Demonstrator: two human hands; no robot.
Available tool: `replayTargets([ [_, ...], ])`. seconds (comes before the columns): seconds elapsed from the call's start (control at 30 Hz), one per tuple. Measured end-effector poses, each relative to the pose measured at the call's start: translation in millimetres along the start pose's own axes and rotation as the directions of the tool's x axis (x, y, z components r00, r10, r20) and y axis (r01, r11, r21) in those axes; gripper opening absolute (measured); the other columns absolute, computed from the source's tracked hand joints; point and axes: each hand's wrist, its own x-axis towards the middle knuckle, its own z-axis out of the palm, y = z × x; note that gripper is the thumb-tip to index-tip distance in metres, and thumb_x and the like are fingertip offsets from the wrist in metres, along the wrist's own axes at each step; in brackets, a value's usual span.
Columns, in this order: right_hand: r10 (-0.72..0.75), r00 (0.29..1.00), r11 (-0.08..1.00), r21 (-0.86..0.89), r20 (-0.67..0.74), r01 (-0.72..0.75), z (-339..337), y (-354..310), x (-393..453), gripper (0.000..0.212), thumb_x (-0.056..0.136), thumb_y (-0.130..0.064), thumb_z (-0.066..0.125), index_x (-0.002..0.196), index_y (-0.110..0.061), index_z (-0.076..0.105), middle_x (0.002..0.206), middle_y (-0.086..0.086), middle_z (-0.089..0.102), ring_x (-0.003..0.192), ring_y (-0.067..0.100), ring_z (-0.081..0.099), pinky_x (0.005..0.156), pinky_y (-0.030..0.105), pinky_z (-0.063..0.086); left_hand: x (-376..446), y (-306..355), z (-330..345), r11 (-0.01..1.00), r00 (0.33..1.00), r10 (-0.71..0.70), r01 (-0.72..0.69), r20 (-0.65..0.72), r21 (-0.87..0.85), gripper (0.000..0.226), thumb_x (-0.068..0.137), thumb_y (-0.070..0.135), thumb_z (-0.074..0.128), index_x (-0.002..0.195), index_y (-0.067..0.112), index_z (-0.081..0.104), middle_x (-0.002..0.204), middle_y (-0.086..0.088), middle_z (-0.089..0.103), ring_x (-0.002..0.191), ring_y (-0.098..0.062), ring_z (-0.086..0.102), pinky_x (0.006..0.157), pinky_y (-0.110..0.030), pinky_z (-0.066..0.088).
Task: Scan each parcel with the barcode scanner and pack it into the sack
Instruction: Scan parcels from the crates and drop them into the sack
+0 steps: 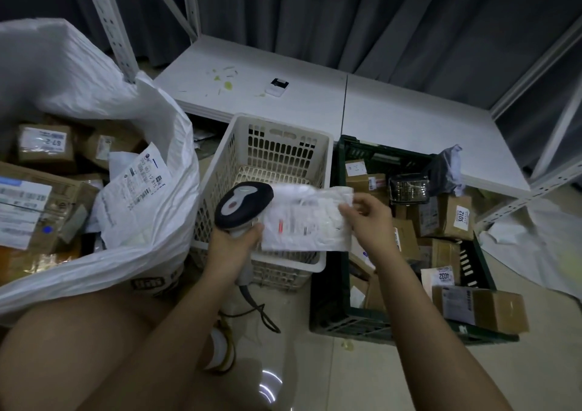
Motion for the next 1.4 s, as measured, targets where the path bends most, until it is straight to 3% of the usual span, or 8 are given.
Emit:
replayTargets([
  [0.07, 0.158, 0.983, 0.971, 0.197, -0.098, -0.137, -4, 15, -5, 0.008, 0.089, -0.012, 0.067, 0.094, -0.018, 0.064, 0.094, 0.007, 0.07, 0.091, 0.025, 0.068, 0.081, 0.041, 0.058, -2, 0, 1, 1.0, 0.999, 0.028, -0.028, 0.025, 0.0, 0.054, 0.081, 0.013, 0.075, 0.131, 0.009, 0.054, 0.126, -0.003, 0.06, 0.117, -0.016, 0.055, 0.106, -0.035, 0.042],
  [0.17, 0.329, 0.937, 0.885, 0.385, -0.115, -0.263, -3, 30, -14, 0.02, 0.09, -0.012, 0.066, 0.109, -0.014, 0.061, 0.107, 0.01, 0.069, 0.098, 0.024, 0.068, 0.082, 0.04, 0.058, -6, -5, 7, 0.999, 0.997, 0.017, -0.021, 0.077, 0.047, 0.051, 0.08, 0.017, 0.076, 0.127, 0.012, 0.057, 0.124, -0.003, 0.062, 0.115, -0.018, 0.057, 0.105, -0.037, 0.043],
  [0.4, 0.34, 0.935, 0.727, 0.603, 0.101, -0.329, 13, 22, -43, 0.021, 0.094, -0.005, 0.058, 0.115, -0.011, 0.055, 0.112, 0.005, 0.067, 0.102, 0.021, 0.066, 0.082, 0.036, 0.058, -2, -6, 12, 0.998, 0.998, -0.053, 0.054, 0.044, -0.017, 0.056, 0.076, 0.018, 0.079, 0.127, 0.007, 0.057, 0.12, -0.009, 0.065, 0.111, -0.023, 0.061, 0.102, -0.043, 0.047],
  [0.6, 0.308, 0.903, 0.803, 0.427, 0.3, -0.416, 33, 28, -71, 0.018, 0.089, 0.003, 0.061, 0.102, -0.009, 0.058, 0.11, 0.012, 0.068, 0.099, 0.024, 0.068, 0.082, 0.037, 0.058, 4, -10, 10, 0.986, 0.99, -0.12, 0.111, -0.068, -0.128, 0.049, 0.077, 0.009, 0.078, 0.122, 0.009, 0.059, 0.119, -0.007, 0.064, 0.11, -0.024, 0.06, 0.102, -0.044, 0.046],
  [0.8, 0.056, 0.971, 0.964, 0.241, 0.232, -0.113, 23, 6, -53, 0.012, 0.09, -0.013, 0.067, 0.097, -0.023, 0.065, 0.083, -0.005, 0.066, 0.074, 0.001, 0.065, 0.064, 0.012, 0.05, 2, -5, 9, 0.999, 0.998, 0.023, -0.025, -0.051, -0.039, 0.055, 0.081, 0.0, 0.072, 0.131, 0.008, 0.051, 0.114, 0.005, 0.054, 0.11, -0.012, 0.051, 0.096, -0.025, 0.039],
  [0.97, 0.051, 0.986, 0.996, 0.064, 0.16, -0.062, 28, 2, -30, 0.011, 0.09, -0.014, 0.067, 0.084, -0.023, 0.065, 0.082, 0.002, 0.069, 0.08, 0.018, 0.068, 0.075, 0.033, 0.058, 0, -4, 11, 0.999, 0.999, 0.041, -0.042, -0.025, -0.011, 0.049, 0.082, 0.001, 0.071, 0.126, 0.013, 0.054, 0.114, 0.003, 0.057, 0.109, -0.011, 0.053, 0.092, -0.024, 0.041],
  [1.2, 0.252, 0.968, 0.929, 0.281, -0.001, -0.242, 25, 19, -12, 0.012, 0.093, -0.008, 0.061, 0.085, -0.016, 0.059, 0.084, 0.004, 0.069, 0.085, 0.024, 0.069, 0.083, 0.049, 0.057, 3, -7, 3, 0.999, 0.999, 0.027, -0.029, 0.041, 0.037, 0.05, 0.078, 0.017, 0.078, 0.124, 0.006, 0.059, 0.119, -0.011, 0.065, 0.113, -0.026, 0.06, 0.103, -0.046, 0.045],
  [1.4, 0.288, 0.957, 0.894, 0.362, -0.017, -0.263, 39, 26, -14, 0.01, 0.094, -0.007, 0.06, 0.087, -0.014, 0.058, 0.087, 0.006, 0.071, 0.086, 0.024, 0.069, 0.081, 0.043, 0.058, 0, -13, 7, 0.986, 0.98, 0.025, -0.056, 0.196, 0.157, 0.042, 0.082, 0.011, 0.073, 0.121, 0.003, 0.059, 0.103, -0.009, 0.068, 0.094, -0.012, 0.065, 0.082, -0.022, 0.052],
])
